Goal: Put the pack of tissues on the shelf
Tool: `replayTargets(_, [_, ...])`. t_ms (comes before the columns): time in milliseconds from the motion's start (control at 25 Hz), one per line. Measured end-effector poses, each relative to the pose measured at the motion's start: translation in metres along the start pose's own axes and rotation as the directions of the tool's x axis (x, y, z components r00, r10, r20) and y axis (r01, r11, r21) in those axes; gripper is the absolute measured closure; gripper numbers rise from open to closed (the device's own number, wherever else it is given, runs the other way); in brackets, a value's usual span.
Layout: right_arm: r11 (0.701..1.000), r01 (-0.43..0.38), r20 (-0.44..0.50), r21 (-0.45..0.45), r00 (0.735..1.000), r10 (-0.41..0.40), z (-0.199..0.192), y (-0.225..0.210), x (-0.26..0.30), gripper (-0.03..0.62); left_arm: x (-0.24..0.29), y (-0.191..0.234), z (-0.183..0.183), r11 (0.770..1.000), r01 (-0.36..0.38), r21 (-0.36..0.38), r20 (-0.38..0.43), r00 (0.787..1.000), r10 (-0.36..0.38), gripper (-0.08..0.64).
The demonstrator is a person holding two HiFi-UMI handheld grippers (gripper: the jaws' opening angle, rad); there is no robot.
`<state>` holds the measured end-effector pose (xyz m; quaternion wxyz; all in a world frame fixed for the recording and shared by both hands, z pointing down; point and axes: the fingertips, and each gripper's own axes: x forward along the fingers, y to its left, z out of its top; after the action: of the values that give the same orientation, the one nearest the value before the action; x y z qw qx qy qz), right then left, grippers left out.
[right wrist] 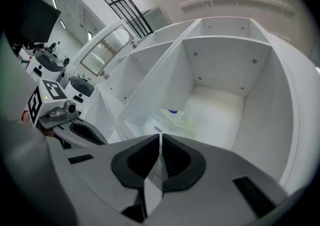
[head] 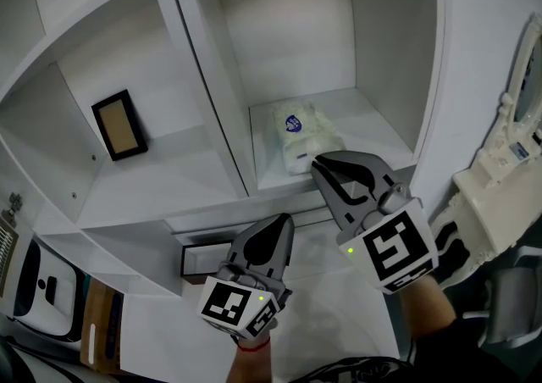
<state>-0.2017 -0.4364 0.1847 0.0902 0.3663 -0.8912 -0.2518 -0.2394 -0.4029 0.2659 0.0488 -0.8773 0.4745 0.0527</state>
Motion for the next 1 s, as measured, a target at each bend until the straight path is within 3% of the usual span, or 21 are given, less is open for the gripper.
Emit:
replayTargets(440, [1.000,0.018,0.095,0.020,0.995,-0.020,0.003,0.008,-0.020,0.584,-0.001,-0.006,0.000,1.000,-0.003,0.005,0.004,1.000,0.003,0.555])
replayTargets(680, [0.997,-0.027,0.131,0.069,0.991,0.018,-0.005,0.027,-0.037,0.589,-0.005,-0.010,0.001,0.999,-0.030,0.016,0.029,0.999,0.030,0.555])
replayTargets(840, [0.992,-0.074,0.120,0.104,0.991,0.061,-0.027,0.051,-0.043,0.589,-0.009,-0.013,-0.006,0.999,-0.038,0.019,0.037,0.999,0.037,0.555])
replayTargets(1000, [0.975,-0.095,0.087,0.199,0.993,0.079,-0.061,0.071,-0.046,0.589,-0.015,-0.016,-0.025,0.998,-0.059,0.028,0.038,0.998,0.058,0.555])
